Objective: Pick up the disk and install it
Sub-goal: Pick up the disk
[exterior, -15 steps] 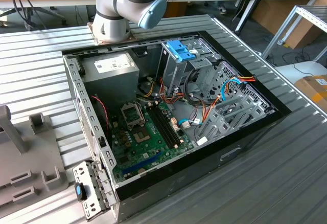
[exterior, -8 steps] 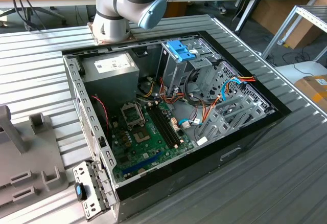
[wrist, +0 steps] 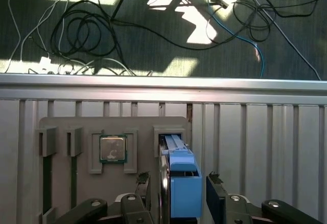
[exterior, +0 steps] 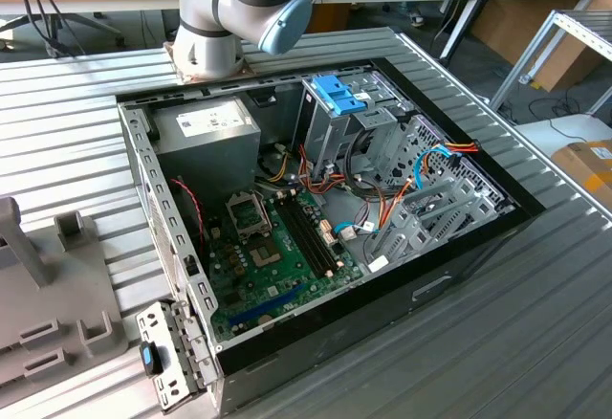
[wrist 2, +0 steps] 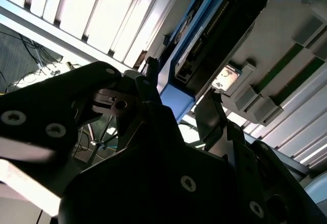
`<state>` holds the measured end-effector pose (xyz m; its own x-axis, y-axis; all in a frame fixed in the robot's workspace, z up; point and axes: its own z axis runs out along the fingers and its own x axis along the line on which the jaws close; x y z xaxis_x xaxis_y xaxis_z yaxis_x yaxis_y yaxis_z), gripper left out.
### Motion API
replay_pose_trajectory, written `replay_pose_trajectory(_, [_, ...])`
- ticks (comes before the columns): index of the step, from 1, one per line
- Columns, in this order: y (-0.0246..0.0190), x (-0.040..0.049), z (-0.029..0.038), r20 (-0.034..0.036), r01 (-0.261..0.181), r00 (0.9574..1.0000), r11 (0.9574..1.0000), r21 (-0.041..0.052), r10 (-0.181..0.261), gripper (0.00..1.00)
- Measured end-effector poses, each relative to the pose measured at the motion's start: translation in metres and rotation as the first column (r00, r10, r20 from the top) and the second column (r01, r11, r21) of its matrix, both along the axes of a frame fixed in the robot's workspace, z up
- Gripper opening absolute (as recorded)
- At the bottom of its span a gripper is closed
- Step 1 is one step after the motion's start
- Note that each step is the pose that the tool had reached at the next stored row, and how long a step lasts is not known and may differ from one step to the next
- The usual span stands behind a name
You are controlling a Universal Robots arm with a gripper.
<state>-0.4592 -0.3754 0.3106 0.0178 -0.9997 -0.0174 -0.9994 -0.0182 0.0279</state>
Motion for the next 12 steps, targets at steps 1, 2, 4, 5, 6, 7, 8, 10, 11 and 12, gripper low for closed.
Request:
replay_pose_trajectory(1, [0.0001, 0.0000, 0.0000, 0.0000, 0.000, 1.0000, 1.0000, 0.0001, 0.000, 0.56])
replay_pose_trajectory(2, [0.0001, 0.0000, 0.0000, -0.0001, 0.000, 1.0000, 1.0000, 0.0000, 0.000, 0.56])
replay_pose_trajectory(4, [0.0001, 0.0000, 0.0000, 0.0000, 0.000, 1.0000, 1.0000, 0.0000, 0.000, 0.56])
replay_pose_trajectory(5, [0.0001, 0.0000, 0.0000, 0.0000, 0.000, 1.0000, 1.0000, 0.0000, 0.000, 0.56])
replay_pose_trajectory(6, [0.0001, 0.0000, 0.0000, 0.0000, 0.000, 1.0000, 1.0000, 0.0000, 0.000, 0.56])
replay_pose_trajectory(7, [0.0001, 0.0000, 0.0000, 0.0000, 0.000, 1.0000, 1.0000, 0.0000, 0.000, 0.56])
replay_pose_trajectory(8, [0.0001, 0.0000, 0.0000, -0.0001, 0.000, 1.0000, 1.0000, 0.0000, 0.000, 0.56])
replay_pose_trajectory(10, [0.0002, 0.0000, 0.0000, 0.0000, 0.000, 1.0000, 1.0000, 0.0000, 0.000, 0.56])
replay_pose_trajectory(11, [0.0002, 0.0000, 0.0000, 0.0000, 0.000, 1.0000, 1.0000, 0.0000, 0.000, 0.56])
replay_pose_trajectory(12, [0.0002, 0.0000, 0.0000, 0.0000, 0.000, 1.0000, 1.0000, 0.0001, 0.000, 0.54])
